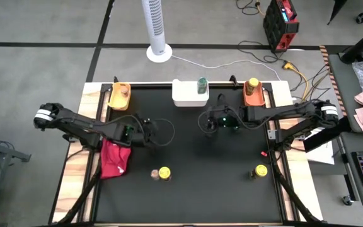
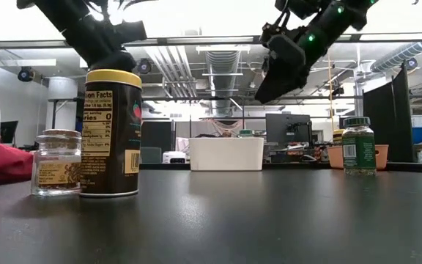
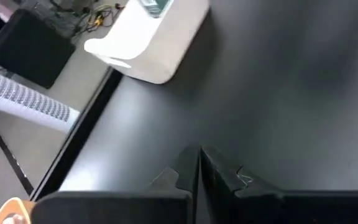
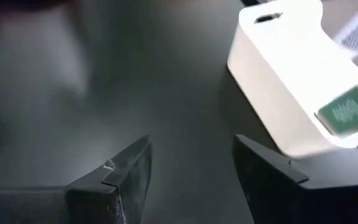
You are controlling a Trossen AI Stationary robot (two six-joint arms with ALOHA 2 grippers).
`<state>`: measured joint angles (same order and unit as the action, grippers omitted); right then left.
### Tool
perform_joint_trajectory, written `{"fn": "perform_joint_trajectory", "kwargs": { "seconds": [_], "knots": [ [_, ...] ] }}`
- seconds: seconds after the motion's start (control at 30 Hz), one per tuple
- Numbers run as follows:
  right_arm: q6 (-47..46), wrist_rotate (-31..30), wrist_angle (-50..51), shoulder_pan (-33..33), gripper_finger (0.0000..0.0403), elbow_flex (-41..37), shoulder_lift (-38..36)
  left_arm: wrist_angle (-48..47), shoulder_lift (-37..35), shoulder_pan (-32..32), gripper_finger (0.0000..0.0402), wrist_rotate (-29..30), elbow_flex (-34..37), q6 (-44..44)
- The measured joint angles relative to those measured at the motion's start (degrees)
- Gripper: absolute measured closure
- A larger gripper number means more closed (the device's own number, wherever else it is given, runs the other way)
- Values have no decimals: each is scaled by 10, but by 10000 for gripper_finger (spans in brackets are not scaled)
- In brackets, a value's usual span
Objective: Sort spices by type
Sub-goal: Put the left dark brown spice bottle into the orange bin
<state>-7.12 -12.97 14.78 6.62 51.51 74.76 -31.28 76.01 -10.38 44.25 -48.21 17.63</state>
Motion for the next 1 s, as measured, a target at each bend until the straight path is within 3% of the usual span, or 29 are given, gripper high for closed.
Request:
{"fn": "perform_joint_trajectory", "kwargs": {
  "seconds": [0.27, 0.53, 0.63, 0.73, 0.83, 1.0],
  "knots": [
    [-51, 0, 116, -47, 212, 75, 0, -1, -8, -26, 402, -57, -6, -16],
    [-35, -1, 124, -81, 231, 77, 0, 4, -17, -36, 402, -209, -23, 3],
    [-45, 0, 125, -101, 239, 76, 0, -51, -17, -46, 402, -258, -40, 15],
    [-39, 0, 124, -110, 247, 76, 0, -116, -17, -63, 402, -309, -70, 84],
    [-35, -1, 124, -110, 256, 76, 0, -139, -17, -98, 402, -318, -90, 131],
    [-35, -1, 122, -115, 271, 73, 0, -111, -14, -155, 402, -314, -101, 134]
  ]
}}
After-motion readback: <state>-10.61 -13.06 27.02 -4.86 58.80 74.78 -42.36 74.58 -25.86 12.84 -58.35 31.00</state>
